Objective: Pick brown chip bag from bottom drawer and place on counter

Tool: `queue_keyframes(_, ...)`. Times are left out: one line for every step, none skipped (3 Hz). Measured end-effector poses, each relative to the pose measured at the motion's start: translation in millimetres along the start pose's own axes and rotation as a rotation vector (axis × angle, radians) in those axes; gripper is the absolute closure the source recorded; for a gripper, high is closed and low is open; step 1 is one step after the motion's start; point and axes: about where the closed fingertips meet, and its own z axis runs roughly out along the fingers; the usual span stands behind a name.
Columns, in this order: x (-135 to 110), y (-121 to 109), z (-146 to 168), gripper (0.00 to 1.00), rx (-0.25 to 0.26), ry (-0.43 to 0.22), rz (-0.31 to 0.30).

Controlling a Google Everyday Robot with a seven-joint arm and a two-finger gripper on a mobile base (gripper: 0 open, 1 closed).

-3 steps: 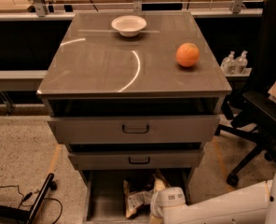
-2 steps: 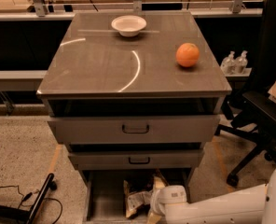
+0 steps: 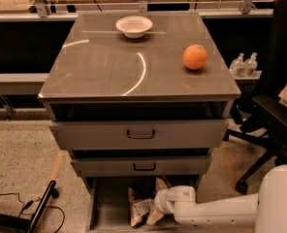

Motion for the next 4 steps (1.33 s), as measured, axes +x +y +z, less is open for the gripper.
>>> queue_keyframes(0.2, -6.7, 26.1, 0.00, -0.011, -0.056, 0.021)
queue_keyframes(1.3, -4.5, 53.0, 0.00, -0.027, -0.092, 0.046)
queue_keyframes(4.5, 1.5, 75.8, 0.00, -0.027, -0.120, 0.061)
queue_keyframes(5.7, 2.7, 103.7, 0.02, -0.021, -0.128, 0.008)
